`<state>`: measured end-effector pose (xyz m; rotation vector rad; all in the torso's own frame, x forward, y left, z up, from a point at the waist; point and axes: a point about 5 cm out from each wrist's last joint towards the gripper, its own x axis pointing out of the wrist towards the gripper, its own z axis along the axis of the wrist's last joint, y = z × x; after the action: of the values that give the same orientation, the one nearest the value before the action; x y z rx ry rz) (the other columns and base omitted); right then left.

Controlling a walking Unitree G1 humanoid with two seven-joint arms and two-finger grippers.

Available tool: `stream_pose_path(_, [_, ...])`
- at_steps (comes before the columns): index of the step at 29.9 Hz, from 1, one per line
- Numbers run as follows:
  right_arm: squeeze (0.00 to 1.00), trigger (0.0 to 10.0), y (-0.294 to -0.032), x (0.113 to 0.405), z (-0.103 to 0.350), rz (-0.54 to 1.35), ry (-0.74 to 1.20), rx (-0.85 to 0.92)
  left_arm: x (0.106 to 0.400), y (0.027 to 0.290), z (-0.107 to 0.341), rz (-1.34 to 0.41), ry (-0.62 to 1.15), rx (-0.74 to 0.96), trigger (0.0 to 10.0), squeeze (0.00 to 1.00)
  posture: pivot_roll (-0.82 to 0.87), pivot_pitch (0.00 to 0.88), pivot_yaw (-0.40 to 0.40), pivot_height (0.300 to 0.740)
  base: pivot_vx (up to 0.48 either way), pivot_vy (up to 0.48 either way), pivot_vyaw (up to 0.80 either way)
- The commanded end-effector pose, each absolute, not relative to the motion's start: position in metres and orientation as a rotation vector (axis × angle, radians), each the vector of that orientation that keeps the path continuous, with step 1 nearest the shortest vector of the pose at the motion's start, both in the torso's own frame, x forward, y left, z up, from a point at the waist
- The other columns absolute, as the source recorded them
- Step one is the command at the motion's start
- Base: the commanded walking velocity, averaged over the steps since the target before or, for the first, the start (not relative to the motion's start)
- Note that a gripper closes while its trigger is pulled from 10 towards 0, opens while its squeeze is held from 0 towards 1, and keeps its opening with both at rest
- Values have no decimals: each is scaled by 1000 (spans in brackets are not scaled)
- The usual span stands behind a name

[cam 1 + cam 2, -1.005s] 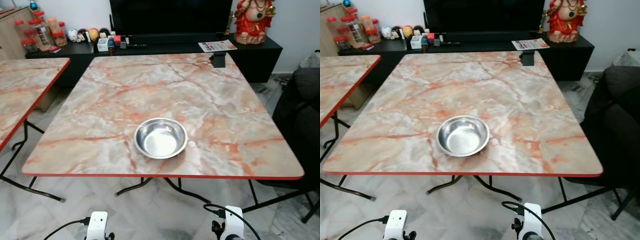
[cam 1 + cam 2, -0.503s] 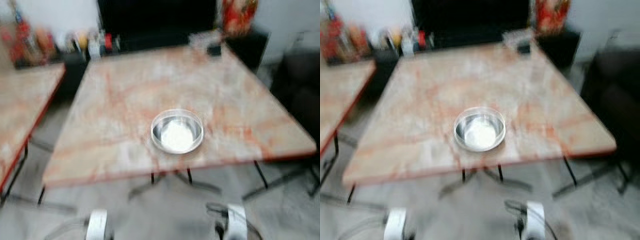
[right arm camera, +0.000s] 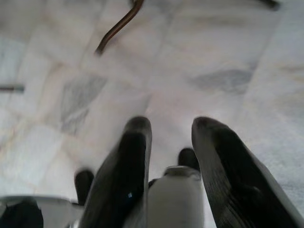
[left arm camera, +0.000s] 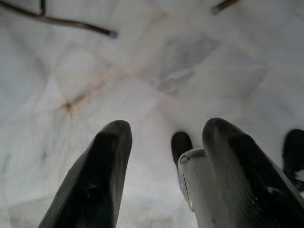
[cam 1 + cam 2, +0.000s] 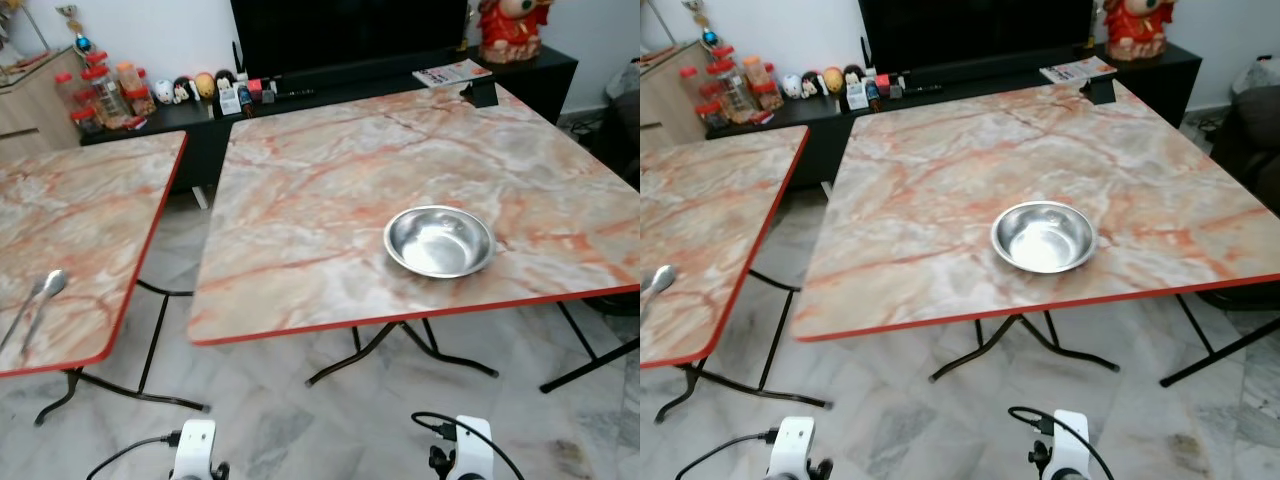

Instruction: Setting the table

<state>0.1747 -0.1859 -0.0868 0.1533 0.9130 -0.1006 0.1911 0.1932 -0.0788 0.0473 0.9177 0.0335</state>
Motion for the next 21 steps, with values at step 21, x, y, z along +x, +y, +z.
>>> stream_pose_path(21, [0, 10000, -174, 181, -85, -78, 897, 181, 181, 205, -82, 92, 950, 42, 10000, 0, -168, 0, 85, 740, 0, 480, 0])
